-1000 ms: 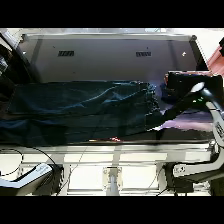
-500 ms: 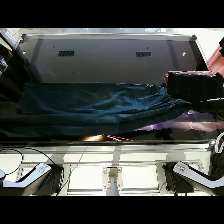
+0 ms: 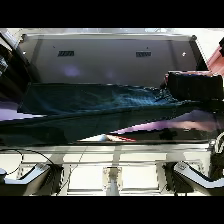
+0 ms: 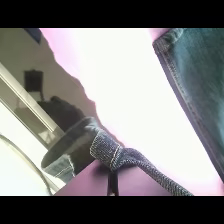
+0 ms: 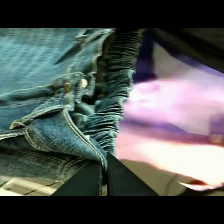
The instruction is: Fold the clothes and pants, and hang the long-sleeved shirts on hangers.
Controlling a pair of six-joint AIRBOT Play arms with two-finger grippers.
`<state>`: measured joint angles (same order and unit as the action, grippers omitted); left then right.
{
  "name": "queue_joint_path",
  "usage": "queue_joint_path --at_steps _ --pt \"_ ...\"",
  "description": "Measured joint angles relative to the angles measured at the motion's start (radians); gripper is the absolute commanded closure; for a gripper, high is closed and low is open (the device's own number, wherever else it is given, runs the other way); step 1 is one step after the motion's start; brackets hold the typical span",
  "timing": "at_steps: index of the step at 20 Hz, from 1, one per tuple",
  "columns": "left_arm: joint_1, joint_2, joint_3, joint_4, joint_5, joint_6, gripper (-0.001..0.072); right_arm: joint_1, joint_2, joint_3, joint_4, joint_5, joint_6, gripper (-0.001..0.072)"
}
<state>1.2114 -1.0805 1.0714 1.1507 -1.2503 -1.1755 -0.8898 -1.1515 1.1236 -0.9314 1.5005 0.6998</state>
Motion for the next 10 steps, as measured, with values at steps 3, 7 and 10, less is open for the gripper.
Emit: queue_joint_path --at_steps 3,7,10 --pt "-0.001 -0.001 0.0 -0.097 0.002 0.13 0.0684 -0.005 -0.01 0.0 -0.042 -0.008 -0.005 0.0689" --pt "-0.032 -0.03 -0.009 -0.005 -0.016 0.172 0.0685 -0.007 -0.04 -0.04 -0.121 -0.013 0.0 0.0689" --pt "-0.051 -0.041 -0.04 0.165 -0.025 0.108 0.0683 -0.007 -0.051 -0.095 -0.208 -0.024 0.016 0.0689"
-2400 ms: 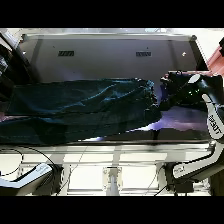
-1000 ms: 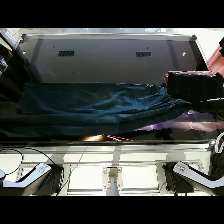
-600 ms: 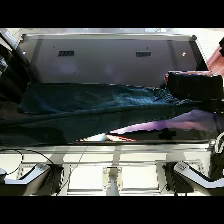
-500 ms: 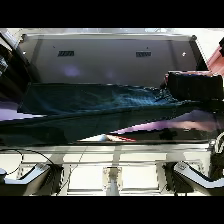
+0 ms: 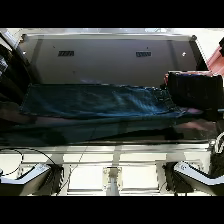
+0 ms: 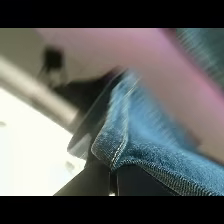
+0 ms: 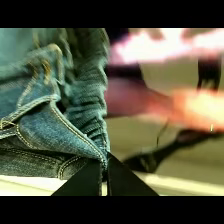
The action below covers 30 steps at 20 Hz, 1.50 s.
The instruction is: Fold the clothes and pants, and hang the long-sleeved shirts on hangers.
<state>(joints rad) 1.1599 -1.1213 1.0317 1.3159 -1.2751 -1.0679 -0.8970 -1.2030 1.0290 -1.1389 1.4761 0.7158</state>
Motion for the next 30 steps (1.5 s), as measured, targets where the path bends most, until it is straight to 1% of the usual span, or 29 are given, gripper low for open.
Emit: queue_joint_path --at_steps 1,2,5,7,9,11,14,16,17,19,21,23,25,27,30 --pt "-0.004 -0.002 -0.01 0.039 -0.002 -0.002 0.0684 0.0 -0.001 -0.019 -0.029 -0.006 0.005 0.0689" --pt "-0.007 -0.003 -0.017 0.053 -0.003 0.019 0.0684 0.0 -0.002 -0.035 -0.05 -0.013 0.007 0.0689" --pt "-0.013 -0.004 -0.048 -0.01 -0.038 0.199 0.0685 -0.002 -0.003 -0.092 -0.125 -0.034 -0.021 0.0689" --pt "-0.01 -0.005 -0.072 -0.031 -0.074 0.279 0.0685 -0.022 -0.003 -0.124 -0.17 -0.032 -0.032 0.0688" --pt "0.007 -0.004 -0.086 -0.009 -0.091 0.296 0.0685 -0.078 -0.002 -0.147 -0.196 -0.029 -0.036 0.0688" --pt "0.039 0.005 -0.093 0.005 -0.095 0.294 0.0684 -0.155 0.008 -0.159 -0.189 -0.033 -0.04 0.0689" --pt "0.101 0.035 -0.099 0.016 -0.096 0.269 0.0684 -0.251 0.019 -0.167 -0.156 -0.035 -0.05 0.0688" --pt "0.133 0.055 -0.1 -0.001 -0.142 0.253 0.0685 -0.277 0.021 -0.163 -0.146 -0.044 -0.061 0.0689" --pt "0.141 0.068 -0.097 -0.053 -0.155 0.256 0.0686 -0.28 0.022 -0.153 -0.13 -0.05 -0.066 0.0689" --pt "0.133 0.11 -0.087 -0.224 -0.156 0.297 0.0687 -0.268 0.024 -0.111 -0.087 -0.053 -0.076 0.069" --pt "0.089 0.162 -0.06 -0.378 -0.153 0.312 0.0688 -0.235 0.023 -0.037 -0.034 -0.056 -0.077 0.0691" --pt "0.012 0.186 -0.011 -0.468 -0.089 0.283 0.0688 -0.178 0.012 0.054 0.032 -0.056 -0.066 0.0691" --pt "-0.086 0.167 0.049 -0.514 0.034 0.237 0.0688 -0.097 -0.007 0.137 0.058 -0.056 -0.026 0.0691" --pt "-0.195 0.122 0.095 -0.492 0.185 0.167 0.0688 -0.007 -0.036 0.195 0.052 -0.077 0.036 0.069" --pt "-0.349 0.035 0.129 -0.402 0.396 0.043 0.0688 0.113 -0.092 0.238 0.028 -0.132 0.137 0.069"
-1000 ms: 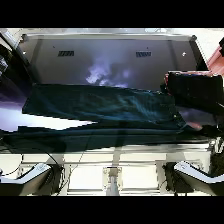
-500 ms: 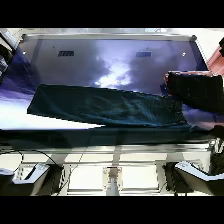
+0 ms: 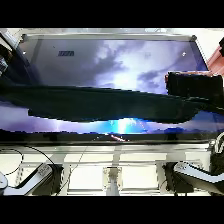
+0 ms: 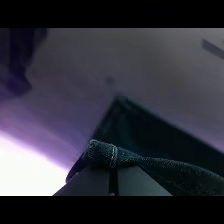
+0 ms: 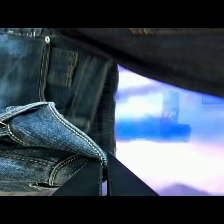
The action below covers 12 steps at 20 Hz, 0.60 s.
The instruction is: Fold the clothes and pants, and hang the long-sleeved shirts on hangers.
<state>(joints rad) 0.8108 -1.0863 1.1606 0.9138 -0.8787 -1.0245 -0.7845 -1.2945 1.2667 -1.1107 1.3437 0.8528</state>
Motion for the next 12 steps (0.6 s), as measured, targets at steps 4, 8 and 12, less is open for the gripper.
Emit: queue_joint_path --at_steps 4,8,12 --pt "-0.118 -0.092 0.015 0.111 0.124 -0.15 0.0688 0.092 -0.049 0.018 -0.023 -0.077 0.097 0.069" --pt "-0.15 -0.112 0.021 0.236 0.145 -0.286 0.0688 0.099 -0.061 0.024 -0.059 -0.073 0.136 0.0689" --pt "-0.15 -0.07 0.023 0.5 0.077 -0.486 0.0687 0.037 -0.043 0.024 -0.087 -0.005 0.138 0.0689"
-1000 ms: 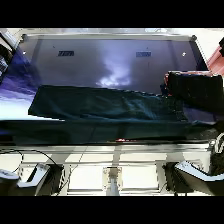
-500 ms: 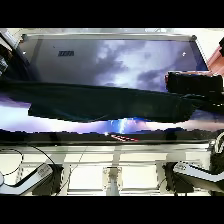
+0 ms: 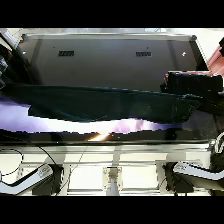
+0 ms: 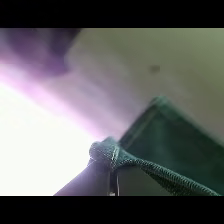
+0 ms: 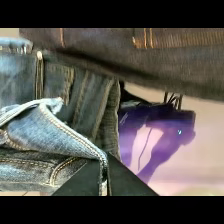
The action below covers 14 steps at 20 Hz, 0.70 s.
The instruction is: Fold the clothes and pants, and hang the long-sleeved shirts on hangers.
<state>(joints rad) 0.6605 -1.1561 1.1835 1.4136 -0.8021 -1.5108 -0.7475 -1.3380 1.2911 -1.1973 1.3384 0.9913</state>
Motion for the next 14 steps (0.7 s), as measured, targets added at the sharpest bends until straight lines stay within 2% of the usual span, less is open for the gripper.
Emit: queue_joint_path --at_steps 2,4,10,14 --pt "0.002 0.025 0.0 0.144 -0.132 -0.095 0.0687 -0.042 0.026 0.0 -0.008 0.04 -0.021 0.0689" --pt "0.003 0.039 0.0 0.206 -0.251 -0.154 0.0687 -0.08 0.049 0.0 -0.036 0.13 -0.047 0.0689" --pt "-0.027 -0.003 0.0 0.235 -0.238 -0.216 0.0687 -0.097 0.071 0.0 -0.035 0.145 -0.086 0.069" --pt "-0.069 -0.07 0.001 0.298 -0.229 -0.226 0.0687 -0.034 0.035 0.001 -0.034 0.038 -0.074 0.069"
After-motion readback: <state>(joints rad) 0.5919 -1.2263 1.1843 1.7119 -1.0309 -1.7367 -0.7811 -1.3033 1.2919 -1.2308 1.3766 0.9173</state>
